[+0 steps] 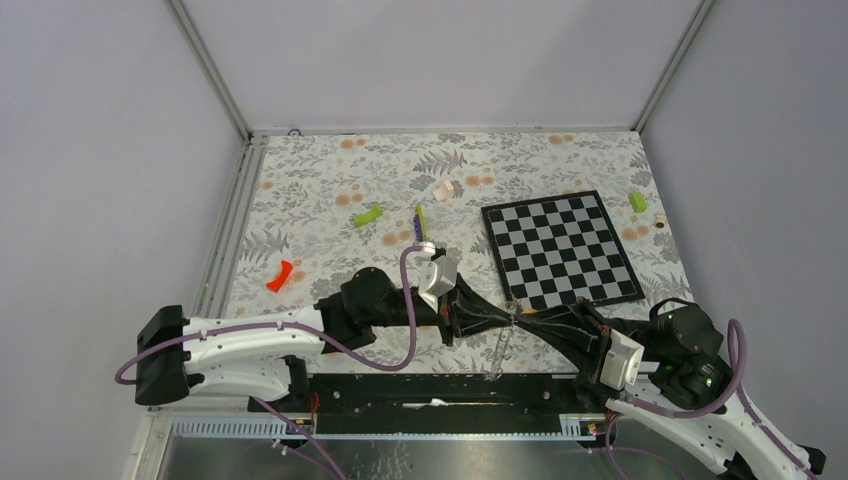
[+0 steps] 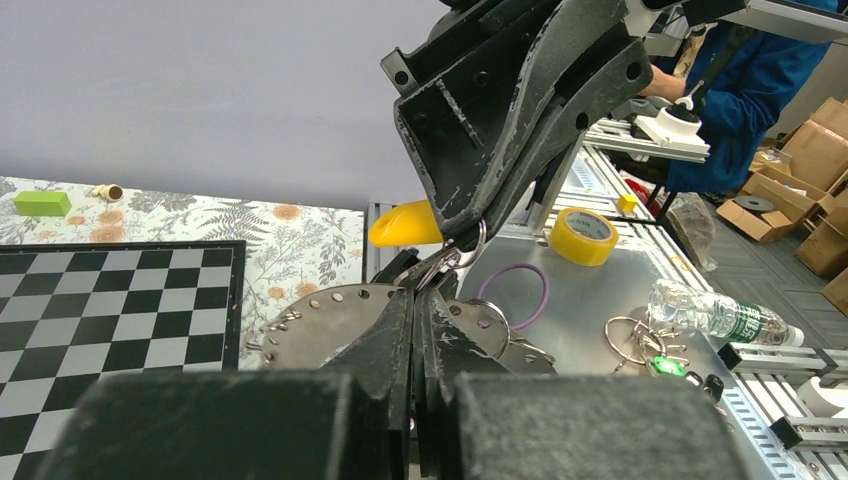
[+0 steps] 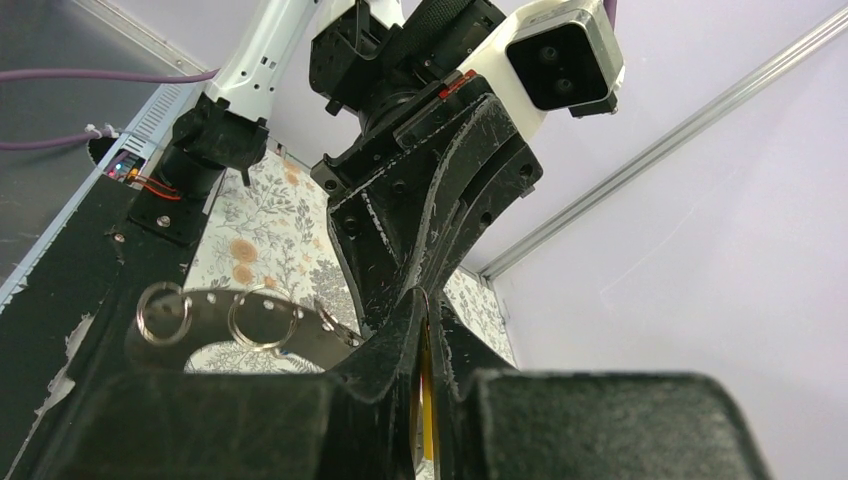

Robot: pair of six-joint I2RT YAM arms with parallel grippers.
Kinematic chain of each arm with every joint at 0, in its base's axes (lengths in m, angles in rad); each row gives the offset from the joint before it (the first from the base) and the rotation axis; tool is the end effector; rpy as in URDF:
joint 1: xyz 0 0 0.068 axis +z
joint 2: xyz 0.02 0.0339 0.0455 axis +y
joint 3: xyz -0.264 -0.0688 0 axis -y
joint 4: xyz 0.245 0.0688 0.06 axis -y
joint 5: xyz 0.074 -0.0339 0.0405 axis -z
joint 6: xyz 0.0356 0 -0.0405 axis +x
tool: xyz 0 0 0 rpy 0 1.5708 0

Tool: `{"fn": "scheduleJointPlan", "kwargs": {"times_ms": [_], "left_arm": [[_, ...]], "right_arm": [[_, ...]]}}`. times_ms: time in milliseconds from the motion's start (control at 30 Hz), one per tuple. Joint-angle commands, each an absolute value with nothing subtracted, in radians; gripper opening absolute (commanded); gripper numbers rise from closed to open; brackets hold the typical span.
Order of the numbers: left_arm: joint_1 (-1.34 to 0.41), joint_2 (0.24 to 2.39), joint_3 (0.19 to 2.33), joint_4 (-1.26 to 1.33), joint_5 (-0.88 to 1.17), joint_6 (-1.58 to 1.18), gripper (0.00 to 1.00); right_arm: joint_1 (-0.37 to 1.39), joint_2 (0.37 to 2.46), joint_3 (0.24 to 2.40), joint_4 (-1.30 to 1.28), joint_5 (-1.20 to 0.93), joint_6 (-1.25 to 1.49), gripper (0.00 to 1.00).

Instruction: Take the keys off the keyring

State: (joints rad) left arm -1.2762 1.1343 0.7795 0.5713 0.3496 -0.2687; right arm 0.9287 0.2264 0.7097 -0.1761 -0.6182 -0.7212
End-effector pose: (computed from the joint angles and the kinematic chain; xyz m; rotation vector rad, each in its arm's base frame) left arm 0.0650 -0.2561 0.3470 1.0191 1.1620 -1.5014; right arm 0.0134 0.0524 0.3709 -1.2690 0.4410 0.5653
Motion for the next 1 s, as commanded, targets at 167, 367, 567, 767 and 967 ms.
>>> {"fn": "scheduleJointPlan", "kwargs": {"times_ms": [167,367,567,767,967], "left_arm": [[-1.275,1.081,0.808,0.625,0.361,-0.252,0.00],[-1.276,1.067,0.801,0.621,0.356,-0.247,0.00],[-1.275,1.087,0.807,0.630,0.368,-0.254,0.00],[-1.275,1.109,0.809,0.639,0.386,-0.266,0.04],[-1.275,1.109,0.806,0.643,0.385,-0.270,0.22]], "right_arm": [[0.930,0.188,0.737,-0.188,-0.568,-0.741,0.00],[0.930,0.186,0.730,-0.192,-0.563,-0.741,0.00],[0.930,0.200,0.728,-0.171,-0.579,-0.736,0.00],[0.930,0.212,0.732,-0.160,-0.584,-0.738,0.00],[0.930,0.213,0.731,-0.159,-0.586,-0.736,0.00]]}}
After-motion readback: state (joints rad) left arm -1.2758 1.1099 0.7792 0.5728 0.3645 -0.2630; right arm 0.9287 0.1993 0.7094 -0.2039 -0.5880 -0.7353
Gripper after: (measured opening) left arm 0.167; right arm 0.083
